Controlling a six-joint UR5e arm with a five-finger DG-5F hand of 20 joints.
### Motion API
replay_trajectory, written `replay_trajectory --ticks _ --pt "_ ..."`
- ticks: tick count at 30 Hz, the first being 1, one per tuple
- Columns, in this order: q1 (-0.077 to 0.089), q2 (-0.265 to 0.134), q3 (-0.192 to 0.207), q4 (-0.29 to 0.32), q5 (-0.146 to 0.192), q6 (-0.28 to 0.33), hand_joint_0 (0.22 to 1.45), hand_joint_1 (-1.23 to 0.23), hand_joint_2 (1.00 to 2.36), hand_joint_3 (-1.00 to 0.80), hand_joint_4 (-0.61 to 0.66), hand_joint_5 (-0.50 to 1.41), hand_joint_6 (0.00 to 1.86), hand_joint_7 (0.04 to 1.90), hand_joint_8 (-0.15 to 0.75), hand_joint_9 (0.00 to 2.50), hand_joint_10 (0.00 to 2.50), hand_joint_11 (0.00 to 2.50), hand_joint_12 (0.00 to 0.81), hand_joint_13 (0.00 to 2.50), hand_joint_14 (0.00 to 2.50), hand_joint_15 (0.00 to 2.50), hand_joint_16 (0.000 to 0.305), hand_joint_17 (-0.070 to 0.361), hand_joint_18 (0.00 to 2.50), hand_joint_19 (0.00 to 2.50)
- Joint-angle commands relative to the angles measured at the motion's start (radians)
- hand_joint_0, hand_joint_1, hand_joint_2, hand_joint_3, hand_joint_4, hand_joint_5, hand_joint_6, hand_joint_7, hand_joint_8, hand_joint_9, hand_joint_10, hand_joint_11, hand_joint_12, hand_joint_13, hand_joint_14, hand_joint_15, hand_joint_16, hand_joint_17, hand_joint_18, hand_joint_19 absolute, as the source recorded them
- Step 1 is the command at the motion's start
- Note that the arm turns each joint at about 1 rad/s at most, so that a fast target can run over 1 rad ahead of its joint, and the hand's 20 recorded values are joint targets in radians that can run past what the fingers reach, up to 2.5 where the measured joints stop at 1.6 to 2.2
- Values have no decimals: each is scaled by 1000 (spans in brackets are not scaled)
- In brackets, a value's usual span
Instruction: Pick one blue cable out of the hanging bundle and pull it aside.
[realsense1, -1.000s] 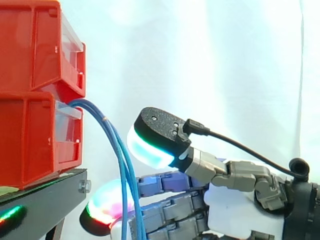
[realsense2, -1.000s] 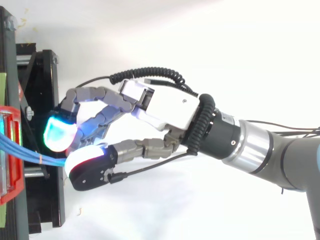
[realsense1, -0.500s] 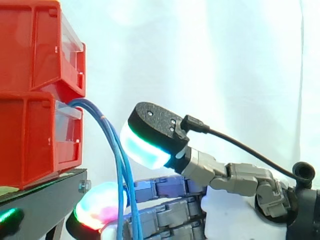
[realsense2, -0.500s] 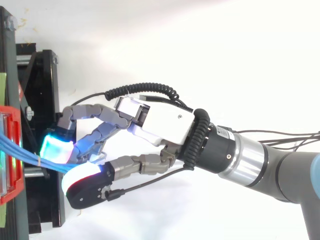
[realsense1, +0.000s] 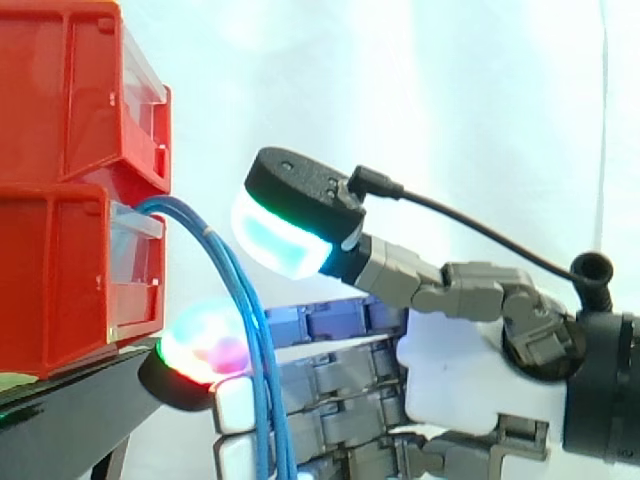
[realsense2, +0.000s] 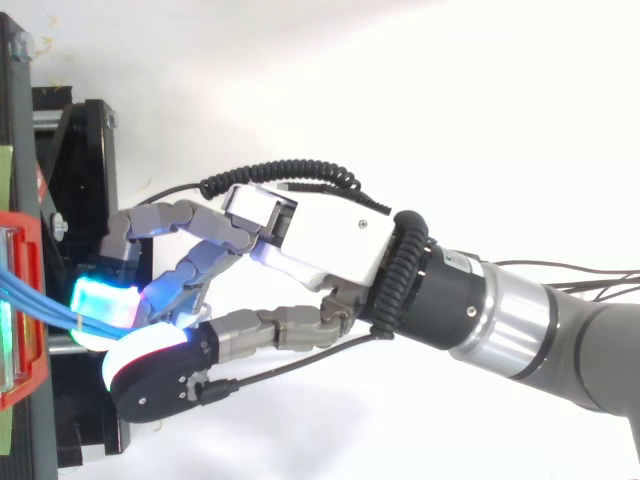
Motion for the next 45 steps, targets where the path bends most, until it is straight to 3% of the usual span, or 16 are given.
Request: replay_trajectory --ticks 1,9,18,24,30,39,45 --pt "-2 24 1 -61 -2 7 547 -652 1006 -434 116 -133 687 1062 329 1084 19 773 349 1035 24 705 53 119 947 728" --pt "4 36 1 -84 3 2 570 -682 1010 -385 107 -153 795 1017 326 1090 17 787 342 1041 24 715 52 117 943 732" --pt "-1 50 2 -92 0 9 592 -733 1017 -279 125 -175 872 1045 319 1069 19 816 344 1035 24 721 52 117 944 718" --pt "-2 56 17 -100 0 13 616 -762 1016 -302 115 -174 907 1036 317 1069 19 834 337 1040 25 723 51 115 948 710" --pt "-2 56 39 -152 0 21 578 -668 1019 -232 176 -133 910 1197 326 1179 20 840 340 1062 24 740 51 114 958 753" --pt "-2 76 40 -268 -3 71 562 -601 1012 -119 146 -101 919 1214 375 1271 17 797 395 1130 19 732 63 143 1072 734" --pt "-7 107 40 -379 -6 127 606 -754 1014 -52 108 -111 929 1219 382 1226 16 840 384 1126 20 708 60 136 1083 664"
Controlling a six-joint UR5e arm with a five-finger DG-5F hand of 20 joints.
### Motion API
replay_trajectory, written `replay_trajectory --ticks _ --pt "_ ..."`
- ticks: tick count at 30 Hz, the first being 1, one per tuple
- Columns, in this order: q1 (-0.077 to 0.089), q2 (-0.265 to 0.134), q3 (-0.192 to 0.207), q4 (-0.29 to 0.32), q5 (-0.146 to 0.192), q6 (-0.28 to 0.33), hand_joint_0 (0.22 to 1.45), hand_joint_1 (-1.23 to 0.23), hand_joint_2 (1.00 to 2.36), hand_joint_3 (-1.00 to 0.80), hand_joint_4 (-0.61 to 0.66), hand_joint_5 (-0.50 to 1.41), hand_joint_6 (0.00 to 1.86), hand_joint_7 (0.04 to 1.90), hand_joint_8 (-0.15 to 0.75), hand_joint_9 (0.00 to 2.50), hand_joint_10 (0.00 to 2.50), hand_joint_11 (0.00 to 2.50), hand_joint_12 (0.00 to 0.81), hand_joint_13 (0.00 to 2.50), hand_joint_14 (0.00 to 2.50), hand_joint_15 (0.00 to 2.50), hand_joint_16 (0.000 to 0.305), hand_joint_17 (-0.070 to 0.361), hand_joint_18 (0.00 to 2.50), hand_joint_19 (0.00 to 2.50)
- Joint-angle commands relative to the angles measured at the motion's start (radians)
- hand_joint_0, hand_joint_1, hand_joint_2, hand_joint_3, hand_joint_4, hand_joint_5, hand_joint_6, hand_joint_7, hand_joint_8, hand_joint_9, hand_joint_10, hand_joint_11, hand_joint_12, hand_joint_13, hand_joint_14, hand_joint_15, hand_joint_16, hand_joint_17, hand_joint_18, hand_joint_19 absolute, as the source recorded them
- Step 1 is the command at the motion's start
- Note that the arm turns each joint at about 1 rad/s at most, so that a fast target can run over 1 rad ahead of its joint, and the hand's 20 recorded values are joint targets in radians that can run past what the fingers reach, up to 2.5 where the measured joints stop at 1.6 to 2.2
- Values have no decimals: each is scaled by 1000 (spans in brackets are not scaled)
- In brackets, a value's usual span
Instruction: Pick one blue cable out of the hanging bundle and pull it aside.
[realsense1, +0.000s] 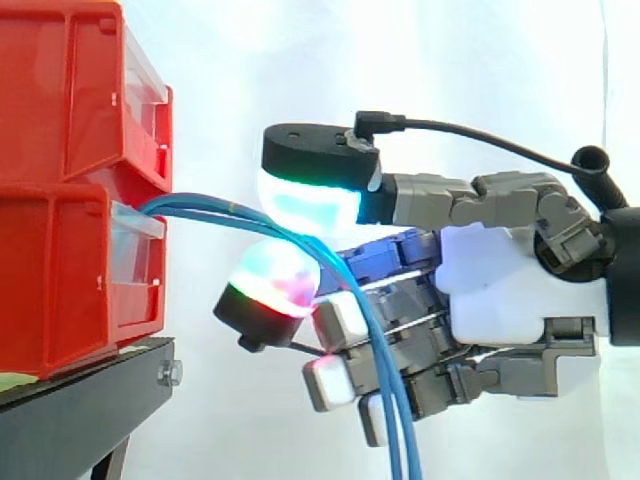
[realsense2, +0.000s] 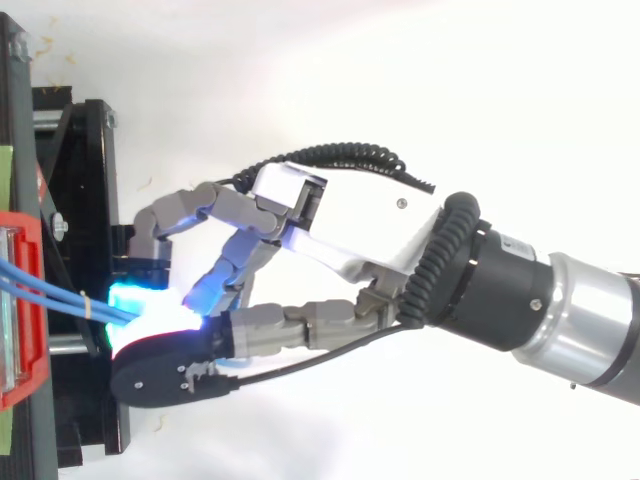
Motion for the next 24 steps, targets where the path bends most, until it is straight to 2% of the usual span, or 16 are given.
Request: replay_trajectory --ticks 1,6,13,20,24 --pt "-5 24 0 -73 -1 43 629 -786 1018 -57 95 -122 935 1253 367 1201 20 866 361 1093 22 711 56 127 1044 671" --pt "-9 46 0 -85 3 51 669 -810 1021 -168 104 -130 938 1279 331 1177 21 861 334 1063 25 719 50 113 987 687" --pt "-11 47 0 -82 0 52 595 -741 1021 -219 210 -97 921 1271 323 1243 23 771 334 1082 23 730 49 111 982 749" --pt "-12 46 0 -81 3 49 584 -696 1018 -230 177 -92 917 1273 333 1268 21 797 343 1099 23 738 51 114 993 768" --pt "-12 46 0 -81 3 48 679 -835 1019 -239 122 -107 928 1267 339 1226 22 855 331 1089 26 726 50 112 998 694"
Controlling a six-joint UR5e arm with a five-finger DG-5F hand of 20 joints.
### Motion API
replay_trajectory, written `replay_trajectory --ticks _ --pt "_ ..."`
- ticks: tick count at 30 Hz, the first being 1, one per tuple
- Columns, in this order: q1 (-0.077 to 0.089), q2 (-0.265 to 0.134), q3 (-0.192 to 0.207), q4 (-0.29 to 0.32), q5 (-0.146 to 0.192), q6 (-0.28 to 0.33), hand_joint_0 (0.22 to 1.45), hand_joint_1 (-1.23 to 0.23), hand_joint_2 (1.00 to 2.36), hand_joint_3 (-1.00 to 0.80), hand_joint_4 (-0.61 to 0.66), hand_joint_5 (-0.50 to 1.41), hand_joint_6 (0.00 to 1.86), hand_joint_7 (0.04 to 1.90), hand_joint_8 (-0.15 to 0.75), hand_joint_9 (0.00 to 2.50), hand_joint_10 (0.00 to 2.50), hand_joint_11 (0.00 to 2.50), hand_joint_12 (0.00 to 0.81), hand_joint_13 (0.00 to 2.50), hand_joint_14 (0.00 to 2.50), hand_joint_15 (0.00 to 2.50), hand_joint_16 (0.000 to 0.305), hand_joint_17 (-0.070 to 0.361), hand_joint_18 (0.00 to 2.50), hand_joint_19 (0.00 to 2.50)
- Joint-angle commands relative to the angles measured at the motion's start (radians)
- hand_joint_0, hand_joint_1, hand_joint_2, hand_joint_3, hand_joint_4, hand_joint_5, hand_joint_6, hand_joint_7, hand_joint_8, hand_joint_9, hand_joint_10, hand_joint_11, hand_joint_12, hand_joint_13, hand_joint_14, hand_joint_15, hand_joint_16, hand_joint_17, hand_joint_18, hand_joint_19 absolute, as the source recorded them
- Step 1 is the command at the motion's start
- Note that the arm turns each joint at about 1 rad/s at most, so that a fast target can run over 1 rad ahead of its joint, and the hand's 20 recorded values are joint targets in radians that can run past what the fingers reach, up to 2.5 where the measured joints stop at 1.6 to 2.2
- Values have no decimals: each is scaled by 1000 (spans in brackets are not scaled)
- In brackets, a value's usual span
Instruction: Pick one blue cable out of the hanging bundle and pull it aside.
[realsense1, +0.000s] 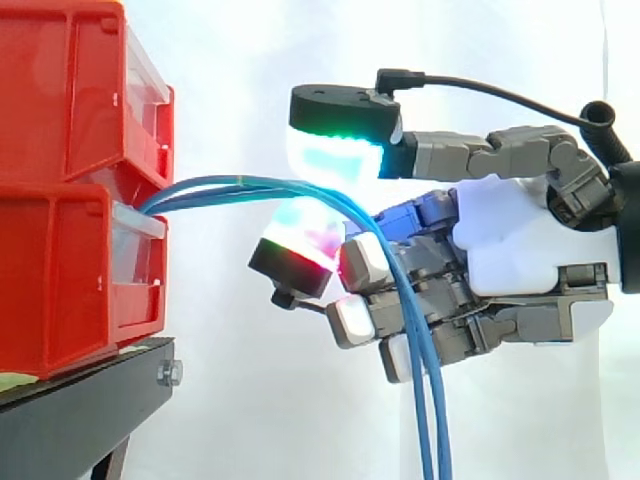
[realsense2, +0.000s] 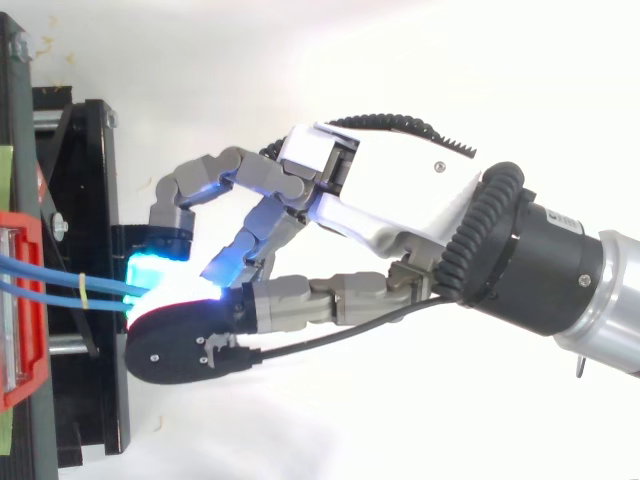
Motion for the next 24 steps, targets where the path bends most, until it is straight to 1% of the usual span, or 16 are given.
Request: replay_trajectory --ticks 1,4,5,7,9,10,11,13,14,16,18,20,22,24 --pt "0 -1 0 0 0 -2 703 -853 1020 -228 103 -110 931 1284 335 1225 22 857 325 1091 25 724 50 112 999 680" --pt "-5 -1 0 0 -3 -2 748 -879 1020 -239 105 -111 940 1299 326 1231 21 854 320 1095 24 725 49 110 998 674" --pt "-6 -1 0 0 -3 -2 775 -893 1020 -240 90 -109 945 1311 322 1237 22 848 313 1108 26 723 48 108 993 683" --pt "-8 -1 0 -1 -3 0 796 -894 1017 -286 26 -105 947 1326 291 1267 22 843 310 1120 24 728 47 106 997 682" --pt "-8 1 0 -3 -3 2 803 -892 1015 -317 -10 -104 947 1330 287 1292 22 846 304 1131 24 729 47 105 998 688" --pt "-8 1 0 -4 -3 5 801 -896 1014 -355 -56 -104 950 1306 278 1294 23 838 299 1134 26 721 46 105 1004 681" --pt "-8 -1 0 -6 -3 5 796 -897 1012 -368 -72 -104 952 1286 271 1302 23 837 299 1134 27 724 46 104 1008 685" --pt "-10 1 0 -6 -4 5 711 -887 1009 -400 -33 -101 945 1225 251 1315 20 741 306 1139 25 694 46 105 1029 678" --pt "-10 1 0 -6 -3 6 696 -878 1008 -403 -23 -99 943 1225 250 1312 22 717 308 1137 26 696 46 105 1028 688" --pt "-10 1 0 -6 -4 6 626 -796 1010 -389 6 -90 934 1156 264 1306 21 649 311 1135 23 700 48 107 1022 735" --pt "-10 1 0 -6 -4 6 584 -647 1011 -373 20 -71 907 1104 269 1324 21 641 321 1129 24 714 49 110 1018 755" --pt "-10 1 0 -6 -3 6 578 -612 1014 -334 20 -61 892 1081 275 1359 19 646 319 1136 24 714 49 110 1020 773" --pt "-11 -1 0 -6 -3 6 567 -589 1019 -252 19 -57 877 1063 275 1366 21 640 327 1141 25 723 50 113 1026 780" --pt "-10 1 0 -6 -4 6 560 -566 1020 -186 55 -59 853 1117 299 1354 20 643 344 1153 22 717 53 120 1050 775"
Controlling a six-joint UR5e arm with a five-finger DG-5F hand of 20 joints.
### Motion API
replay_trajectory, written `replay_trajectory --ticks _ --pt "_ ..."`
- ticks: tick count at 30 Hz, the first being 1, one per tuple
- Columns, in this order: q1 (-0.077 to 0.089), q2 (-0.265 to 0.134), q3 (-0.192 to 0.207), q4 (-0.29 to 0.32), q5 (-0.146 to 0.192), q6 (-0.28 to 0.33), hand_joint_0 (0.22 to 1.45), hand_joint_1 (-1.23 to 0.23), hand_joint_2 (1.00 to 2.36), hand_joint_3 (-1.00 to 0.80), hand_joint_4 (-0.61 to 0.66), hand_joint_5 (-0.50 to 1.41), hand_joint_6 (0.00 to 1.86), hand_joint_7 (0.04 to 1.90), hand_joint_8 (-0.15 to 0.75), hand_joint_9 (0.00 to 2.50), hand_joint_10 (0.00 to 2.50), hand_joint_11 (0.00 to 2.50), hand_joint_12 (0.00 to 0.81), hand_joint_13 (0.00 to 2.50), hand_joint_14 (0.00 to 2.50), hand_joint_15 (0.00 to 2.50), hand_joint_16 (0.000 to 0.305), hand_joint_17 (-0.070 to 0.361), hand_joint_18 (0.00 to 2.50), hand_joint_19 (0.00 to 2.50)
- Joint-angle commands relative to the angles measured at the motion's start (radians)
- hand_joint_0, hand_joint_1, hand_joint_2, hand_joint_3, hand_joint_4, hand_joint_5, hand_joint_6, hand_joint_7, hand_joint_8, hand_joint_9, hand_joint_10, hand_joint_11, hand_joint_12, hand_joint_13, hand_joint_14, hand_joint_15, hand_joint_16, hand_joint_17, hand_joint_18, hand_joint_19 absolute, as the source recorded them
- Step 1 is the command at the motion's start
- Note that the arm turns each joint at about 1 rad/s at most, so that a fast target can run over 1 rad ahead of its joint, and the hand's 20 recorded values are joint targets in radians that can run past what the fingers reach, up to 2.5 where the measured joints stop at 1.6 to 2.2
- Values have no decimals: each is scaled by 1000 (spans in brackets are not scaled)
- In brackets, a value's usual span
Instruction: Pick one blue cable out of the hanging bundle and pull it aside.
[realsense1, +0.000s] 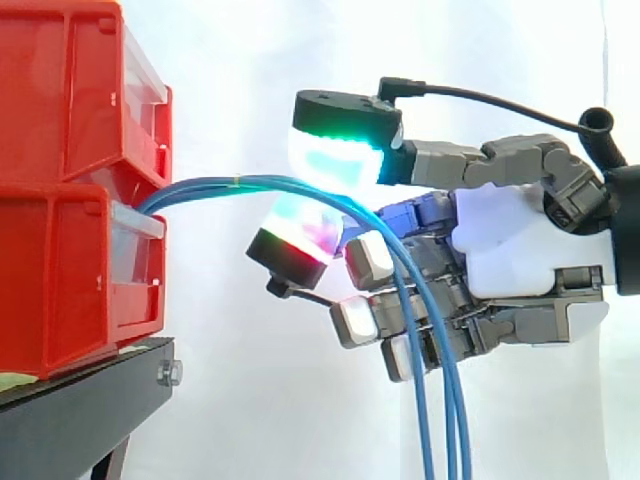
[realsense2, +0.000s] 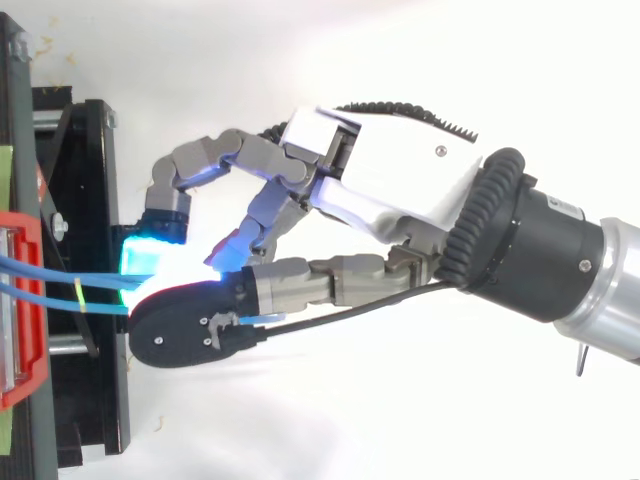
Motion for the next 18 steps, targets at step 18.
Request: replay_trajectory --ticks 18 --pt "-9 1 0 2 -1 9 796 -897 1000 -500 12 -117 944 1425 324 1364 26 1067 319 1115 25 716 48 109 1014 651"
